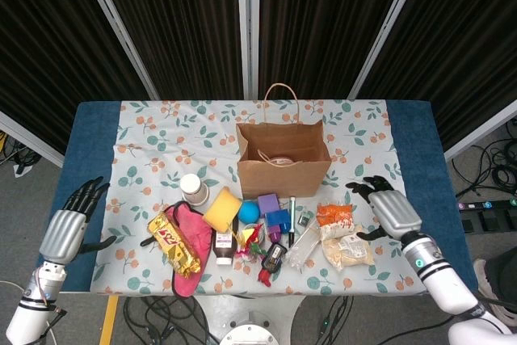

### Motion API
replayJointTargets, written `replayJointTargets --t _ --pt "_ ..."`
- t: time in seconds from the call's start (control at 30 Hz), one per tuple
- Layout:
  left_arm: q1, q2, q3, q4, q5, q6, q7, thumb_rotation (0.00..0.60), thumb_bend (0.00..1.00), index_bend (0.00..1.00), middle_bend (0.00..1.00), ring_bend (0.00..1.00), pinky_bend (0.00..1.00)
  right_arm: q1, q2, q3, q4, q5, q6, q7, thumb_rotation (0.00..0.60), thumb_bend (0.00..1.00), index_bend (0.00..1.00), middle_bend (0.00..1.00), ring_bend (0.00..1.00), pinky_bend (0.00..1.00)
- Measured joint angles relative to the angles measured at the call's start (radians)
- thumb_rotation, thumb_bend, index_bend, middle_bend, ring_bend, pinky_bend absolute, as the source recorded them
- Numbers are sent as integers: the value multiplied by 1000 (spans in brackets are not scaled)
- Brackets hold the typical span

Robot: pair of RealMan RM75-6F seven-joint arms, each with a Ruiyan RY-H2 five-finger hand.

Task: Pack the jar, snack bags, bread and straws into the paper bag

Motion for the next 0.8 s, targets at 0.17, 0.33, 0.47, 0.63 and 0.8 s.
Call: replayJointTargets --t 0.17,0.33,0.47,0.63,0.8 --pt "5 7 -2 6 -9 4 -9 600 16 84 130 34 156 34 -111 9 100 35 -43 7 600 0 166 216 78 0" --pt "6 8 -4 14 -17 -2 -16 600 16 84 130 34 155 59 -167 13 140 94 -57 -42 600 0 165 212 78 0" --pt "6 4 -6 23 -23 -7 -23 600 16 84 130 34 156 78 -212 6 166 151 -70 -92 600 0 165 211 78 0" --pt "4 1 -9 26 -25 -8 -25 600 16 84 130 34 156 90 -238 -2 186 193 -71 -128 600 0 165 211 78 0" --pt "-2 -8 -13 32 -23 -10 -21 600 16 84 130 34 155 96 -262 -8 219 218 -82 -135 600 0 165 211 78 0"
